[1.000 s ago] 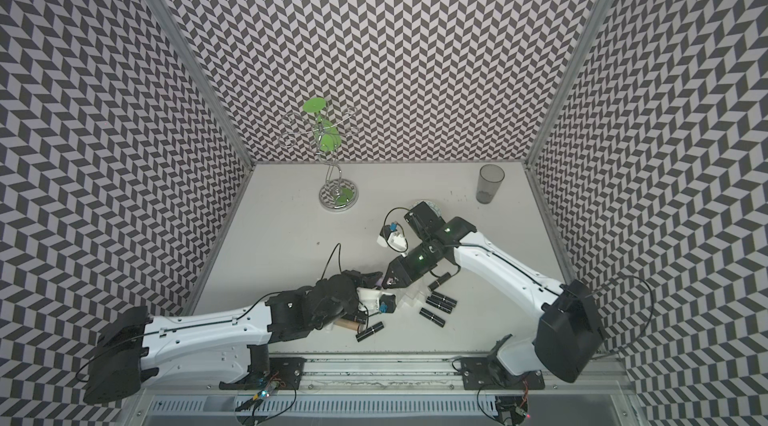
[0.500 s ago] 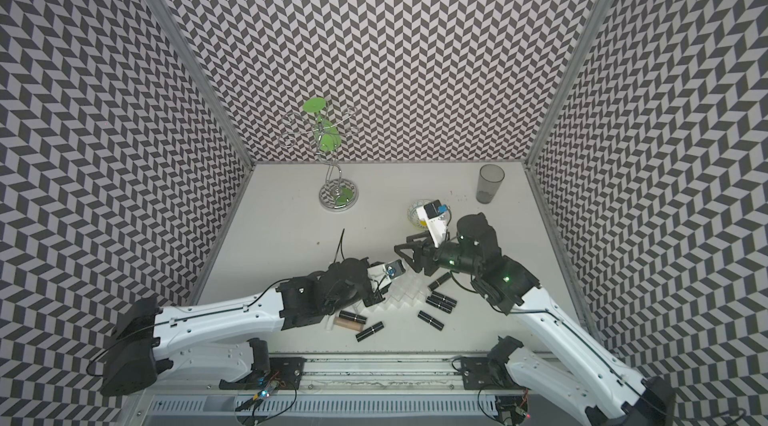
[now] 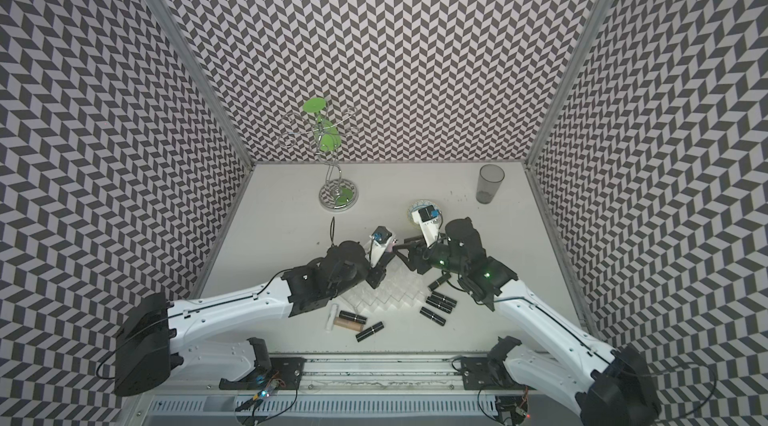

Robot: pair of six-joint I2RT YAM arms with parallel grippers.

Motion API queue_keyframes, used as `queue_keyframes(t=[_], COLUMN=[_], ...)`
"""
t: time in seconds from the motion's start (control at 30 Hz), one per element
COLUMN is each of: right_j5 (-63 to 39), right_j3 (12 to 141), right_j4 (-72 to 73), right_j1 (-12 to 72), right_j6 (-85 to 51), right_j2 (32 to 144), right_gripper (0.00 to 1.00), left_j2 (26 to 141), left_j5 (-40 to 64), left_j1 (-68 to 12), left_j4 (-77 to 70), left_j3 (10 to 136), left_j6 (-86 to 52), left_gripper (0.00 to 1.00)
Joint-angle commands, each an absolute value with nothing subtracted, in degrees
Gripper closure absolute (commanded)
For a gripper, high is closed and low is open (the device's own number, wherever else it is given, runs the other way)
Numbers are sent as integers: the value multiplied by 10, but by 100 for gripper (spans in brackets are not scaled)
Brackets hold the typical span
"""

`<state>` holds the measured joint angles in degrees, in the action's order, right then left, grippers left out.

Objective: Arrange the lipsticks in the organizer
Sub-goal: Adjust the lipstick.

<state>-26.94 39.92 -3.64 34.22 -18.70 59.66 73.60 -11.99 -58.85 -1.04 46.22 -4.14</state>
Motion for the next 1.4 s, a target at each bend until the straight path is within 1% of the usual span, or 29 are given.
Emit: queue_keyframes(t=[0.0,0.13,0.2,0.37,0.47,0.57,0.77,0.83,0.9,0.97,1.03,1.13,1.2,1.3,1.37], right_j5=[-340,-339,-341,-345,-350,-364,-367,-369,-368,-374,-376,-377,-378,-364,-365], right_j3=[404,400,399,392,394,404,398,395,396,398,397,395,393,398,398], right_j4=[23,45,51,64,67,53,67,74,73,73,75,80,84,63,65], right_j1=[339,339,339,339,339,339,339,339,339,339,340,339,340,339,339], right_j6=[-189,-197,-196,-201,-206,-195,-195,-194,-193,-191,-192,-195,-197,-191,-187], right_j2=[623,641,646,648,666,686,677,675,681,685,685,683,686,699,700], right_gripper=[54,56,59,61,67,76,80,79,72,72,69,69,68,75,82], left_j2=[727,723,726,739,738,738,750,756,757,754,750,745,748,750,751], left_j5=[-82,-77,-75,-81,-83,-85,-60,-54,-52,-50,-47,-41,-32,-34,-36], left_j1=[-577,-575,-575,-575,-575,-575,-575,-576,-576,-576,-576,-576,-576,-576,-576], left_j4=[-34,-47,-47,-46,-48,-47,-49,-47,-47,-47,-50,-56,-57,-58,-58], left_j3=[445,432,433,435,435,434,438,441,443,441,439,435,435,434,436], left_j6=[-79,-84,-84,-86,-85,-83,-82,-83,-84,-83,-82,-82,-80,-83,-83], left_gripper=[100,100,100,100,100,100,100,100,100,100,100,99,99,98,88])
